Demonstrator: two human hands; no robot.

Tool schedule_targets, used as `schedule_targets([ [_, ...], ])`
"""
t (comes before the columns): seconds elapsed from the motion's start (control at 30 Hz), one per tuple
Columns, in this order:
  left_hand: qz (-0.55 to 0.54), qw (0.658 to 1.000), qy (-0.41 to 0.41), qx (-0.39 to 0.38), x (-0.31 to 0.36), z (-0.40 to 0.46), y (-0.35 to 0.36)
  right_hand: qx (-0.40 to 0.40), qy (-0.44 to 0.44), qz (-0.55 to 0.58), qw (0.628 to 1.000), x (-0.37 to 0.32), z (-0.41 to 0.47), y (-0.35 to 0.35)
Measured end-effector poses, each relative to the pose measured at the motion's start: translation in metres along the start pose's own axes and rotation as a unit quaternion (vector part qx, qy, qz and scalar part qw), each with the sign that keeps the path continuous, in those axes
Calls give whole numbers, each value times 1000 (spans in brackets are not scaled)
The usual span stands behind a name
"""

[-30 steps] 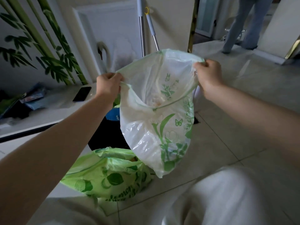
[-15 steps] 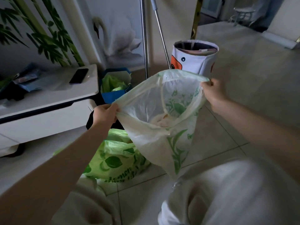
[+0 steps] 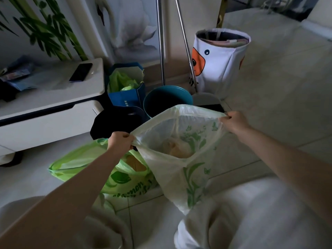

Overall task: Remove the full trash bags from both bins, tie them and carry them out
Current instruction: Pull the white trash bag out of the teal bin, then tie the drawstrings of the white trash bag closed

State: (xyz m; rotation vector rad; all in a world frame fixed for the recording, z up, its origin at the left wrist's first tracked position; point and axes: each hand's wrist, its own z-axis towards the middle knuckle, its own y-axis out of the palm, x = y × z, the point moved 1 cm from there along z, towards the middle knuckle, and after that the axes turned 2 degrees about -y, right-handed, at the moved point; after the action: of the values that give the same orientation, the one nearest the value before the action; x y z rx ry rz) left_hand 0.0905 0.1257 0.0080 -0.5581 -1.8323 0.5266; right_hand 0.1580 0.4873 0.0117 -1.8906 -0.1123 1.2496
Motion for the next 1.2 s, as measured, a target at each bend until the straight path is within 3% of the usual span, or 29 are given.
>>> schedule_targets([
  [0.2,-3,999,-36,21,-29,14,-3,-111,72,-26,991,25,0,4],
  [0.53,-27,998,-51,-30,-31,19,-9,-154,111,-2,982,17,1,6],
  [0.67,-97,986,-90,-97,-25,14,-19,-136,66,19,988,15,0,-2],
  [0.77,-145,981,-83,-104,-14,9,-23,-159,20,31,987,6,-2,-1],
  [0.9,-131,982,-57,-125,3,1,-28,-190,-45,16,981,-11,-13,-2],
  [1.03,-112,987,-45,-108,10,-1,-41,-174,-75,-19,982,-27,-15,-9],
  [1.2,-163,980,-73,-85,7,-1,-61,-117,-90,-74,986,-37,-10,-17],
])
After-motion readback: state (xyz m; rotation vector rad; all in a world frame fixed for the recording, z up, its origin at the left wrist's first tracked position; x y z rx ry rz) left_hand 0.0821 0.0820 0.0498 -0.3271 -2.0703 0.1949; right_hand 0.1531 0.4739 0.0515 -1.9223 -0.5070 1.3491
